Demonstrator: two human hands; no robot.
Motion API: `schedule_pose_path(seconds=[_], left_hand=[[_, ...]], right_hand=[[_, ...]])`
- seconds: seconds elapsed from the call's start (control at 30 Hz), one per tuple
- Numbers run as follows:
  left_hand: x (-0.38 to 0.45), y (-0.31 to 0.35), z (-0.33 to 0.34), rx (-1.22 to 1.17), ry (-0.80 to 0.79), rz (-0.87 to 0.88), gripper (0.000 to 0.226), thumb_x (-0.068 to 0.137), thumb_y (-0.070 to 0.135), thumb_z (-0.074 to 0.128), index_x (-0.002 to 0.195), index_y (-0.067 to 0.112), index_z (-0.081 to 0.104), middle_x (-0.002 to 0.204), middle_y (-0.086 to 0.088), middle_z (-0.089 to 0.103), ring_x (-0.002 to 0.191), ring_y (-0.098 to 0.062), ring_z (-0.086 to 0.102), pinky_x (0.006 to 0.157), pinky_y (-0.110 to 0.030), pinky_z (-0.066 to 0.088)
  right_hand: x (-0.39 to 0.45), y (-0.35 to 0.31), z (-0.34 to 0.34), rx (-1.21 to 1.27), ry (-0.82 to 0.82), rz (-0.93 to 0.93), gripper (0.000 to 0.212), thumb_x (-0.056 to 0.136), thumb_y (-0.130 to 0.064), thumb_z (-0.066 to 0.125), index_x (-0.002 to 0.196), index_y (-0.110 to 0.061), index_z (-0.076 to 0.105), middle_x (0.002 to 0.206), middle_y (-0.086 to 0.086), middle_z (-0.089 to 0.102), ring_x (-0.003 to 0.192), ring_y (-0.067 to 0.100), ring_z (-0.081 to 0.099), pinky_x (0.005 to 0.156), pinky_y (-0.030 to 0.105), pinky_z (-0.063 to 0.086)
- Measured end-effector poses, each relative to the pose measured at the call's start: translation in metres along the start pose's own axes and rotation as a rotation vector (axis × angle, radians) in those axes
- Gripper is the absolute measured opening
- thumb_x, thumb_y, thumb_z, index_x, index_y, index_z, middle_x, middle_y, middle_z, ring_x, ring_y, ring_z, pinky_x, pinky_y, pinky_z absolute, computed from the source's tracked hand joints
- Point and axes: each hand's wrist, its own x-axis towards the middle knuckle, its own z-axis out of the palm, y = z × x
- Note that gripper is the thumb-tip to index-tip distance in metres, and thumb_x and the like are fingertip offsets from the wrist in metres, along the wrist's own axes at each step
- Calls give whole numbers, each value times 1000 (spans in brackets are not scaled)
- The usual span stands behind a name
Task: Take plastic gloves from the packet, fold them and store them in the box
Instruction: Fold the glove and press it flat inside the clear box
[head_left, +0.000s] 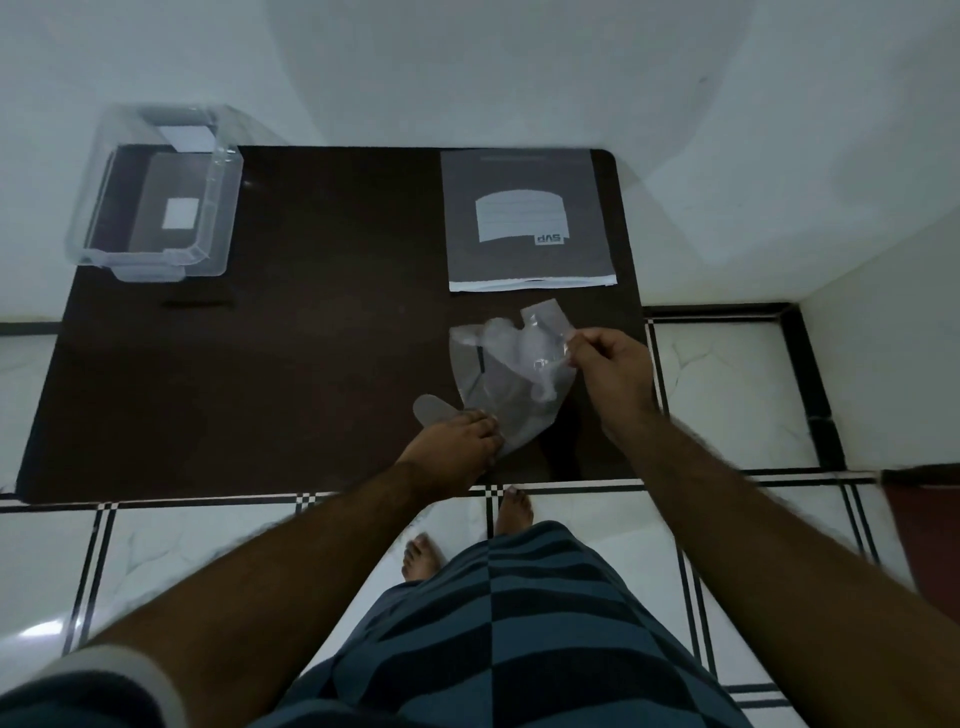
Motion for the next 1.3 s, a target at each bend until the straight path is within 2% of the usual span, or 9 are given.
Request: schedule_pose_path(seconds=[0.4, 0.5, 0.6, 0.7, 0.8, 0.93, 1.03, 1.17, 1.3], left_hand=[[14, 9, -45, -115, 121, -106, 30, 109, 34, 53, 128, 18, 70, 130, -2, 68, 119, -22, 64, 101, -40, 54], [21, 8, -59, -291, 288, -190, 31, 108, 31, 55, 133, 21, 69, 127, -2, 70, 116, -22, 67, 97, -35, 53], [33, 0, -91, -663, 626, -365, 38, 104, 27, 67, 141, 21, 67, 133, -4, 72, 120, -22, 69, 102, -29, 51], [44, -14, -147, -953, 803, -272, 65, 93, 28, 81, 152, 31, 53, 149, 2, 61, 133, -14, 62, 110, -32, 54], [49, -32, -216, -1034, 643, -71, 90, 86, 15, 88, 161, 24, 38, 158, 7, 46, 140, -4, 49, 109, -6, 40], [49, -52, -289, -1111, 329, 168, 93, 80, 8, 86, 160, 14, 38, 151, -14, 58, 146, -21, 53, 118, -44, 48], [44, -59, -325, -1202, 206, 229, 78, 84, -11, 77, 154, 6, 46, 131, -22, 70, 126, -29, 68, 104, -45, 56], [38, -66, -346, -1206, 245, 231, 54, 84, -12, 79, 134, 2, 66, 103, -21, 74, 95, -28, 73, 93, -39, 60], [33, -66, -347, -1235, 326, 193, 32, 87, -8, 80, 116, 5, 78, 101, -16, 76, 91, -23, 73, 85, -31, 59]], right_hand=[[20, -60, -18, -49, -47, -227, 11, 101, -24, 71, 99, -14, 77, 89, -6, 74, 78, 0, 73, 63, 14, 58], [25, -72, -20, -63, -63, -235, 15, 100, -26, 72, 100, -12, 78, 91, -4, 75, 80, 5, 73, 65, 17, 58], [33, -91, -25, -81, -107, -213, 14, 98, -27, 74, 99, -14, 80, 91, -2, 77, 86, 14, 74, 76, 27, 62], [37, -121, -36, -42, -234, -253, 10, 97, -24, 76, 96, -16, 82, 91, -2, 78, 89, 15, 75, 81, 27, 61], [38, -159, -48, -24, -421, -313, 7, 97, -13, 75, 97, -9, 81, 89, -5, 80, 87, 8, 74, 80, 20, 58], [43, -207, -59, -18, -569, -317, 8, 95, -11, 76, 99, -6, 81, 95, 4, 82, 91, 16, 76, 92, 34, 62], [44, -236, -63, -17, -635, -340, 6, 94, -12, 77, 94, -8, 81, 90, 9, 81, 88, 21, 75, 92, 37, 61], [49, -265, -63, 25, -629, -364, 11, 93, -13, 79, 96, -3, 81, 93, 19, 79, 86, 25, 72, 86, 38, 59], [54, -282, -60, 12, -653, -382, 11, 93, -15, 80, 96, -4, 82, 87, 16, 78, 82, 24, 70, 83, 39, 58]])
